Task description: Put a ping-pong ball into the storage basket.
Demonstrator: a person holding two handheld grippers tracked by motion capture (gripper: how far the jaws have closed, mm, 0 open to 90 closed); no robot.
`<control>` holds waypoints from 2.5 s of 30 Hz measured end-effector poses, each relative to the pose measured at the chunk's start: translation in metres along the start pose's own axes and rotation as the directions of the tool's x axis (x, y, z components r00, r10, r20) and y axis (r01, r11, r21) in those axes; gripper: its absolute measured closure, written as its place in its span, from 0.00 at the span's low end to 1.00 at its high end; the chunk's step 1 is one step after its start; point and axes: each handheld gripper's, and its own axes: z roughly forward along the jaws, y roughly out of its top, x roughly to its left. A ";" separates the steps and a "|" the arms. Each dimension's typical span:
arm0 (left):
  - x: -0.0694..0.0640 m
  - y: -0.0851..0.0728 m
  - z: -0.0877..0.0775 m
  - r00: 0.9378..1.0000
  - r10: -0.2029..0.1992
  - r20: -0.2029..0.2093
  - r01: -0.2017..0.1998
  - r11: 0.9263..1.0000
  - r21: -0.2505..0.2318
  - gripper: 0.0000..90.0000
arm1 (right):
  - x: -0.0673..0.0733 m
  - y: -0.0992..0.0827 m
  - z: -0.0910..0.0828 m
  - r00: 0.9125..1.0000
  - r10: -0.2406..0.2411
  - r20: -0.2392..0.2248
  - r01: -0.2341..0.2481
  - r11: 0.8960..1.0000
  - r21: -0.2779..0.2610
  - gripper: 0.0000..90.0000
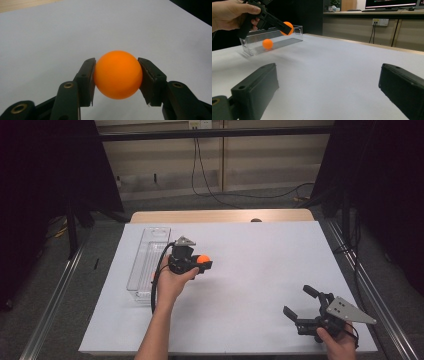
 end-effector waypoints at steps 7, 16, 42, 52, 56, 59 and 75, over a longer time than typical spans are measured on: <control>0.005 0.000 -0.007 1.000 -0.009 -0.009 0.009 1.000 -0.015 0.57 | 0.000 0.000 0.000 1.000 0.000 0.000 0.000 1.000 0.001 0.02; 0.007 -0.001 -0.010 1.000 -0.008 -0.013 0.007 1.000 -0.020 0.57 | 0.000 0.000 0.000 1.000 -0.001 0.000 0.001 1.000 0.003 0.02; 0.014 -0.001 -0.022 0.999 -0.026 -0.037 0.024 0.999 -0.046 0.57 | -0.001 0.000 0.000 1.000 0.001 0.002 -0.001 1.000 0.000 0.02; 0.018 -0.003 -0.026 0.998 -0.033 -0.046 0.030 0.998 -0.050 0.57 | -0.001 0.000 0.000 1.000 0.001 0.001 -0.001 1.000 -0.001 0.02; 0.019 -0.003 -0.027 0.998 -0.039 -0.048 0.036 0.998 -0.050 0.57 | -0.001 0.000 0.000 1.000 0.000 0.001 0.000 1.000 -0.001 0.02; 0.020 -0.003 -0.028 0.998 -0.041 -0.052 0.038 0.998 -0.054 0.57 | -0.001 0.000 0.000 1.000 0.000 0.002 0.000 1.000 -0.001 0.02; 0.029 -0.005 -0.038 0.996 -0.060 -0.072 0.055 0.996 -0.075 0.57 | -0.001 0.000 0.001 1.000 0.005 0.002 -0.005 1.000 0.003 0.02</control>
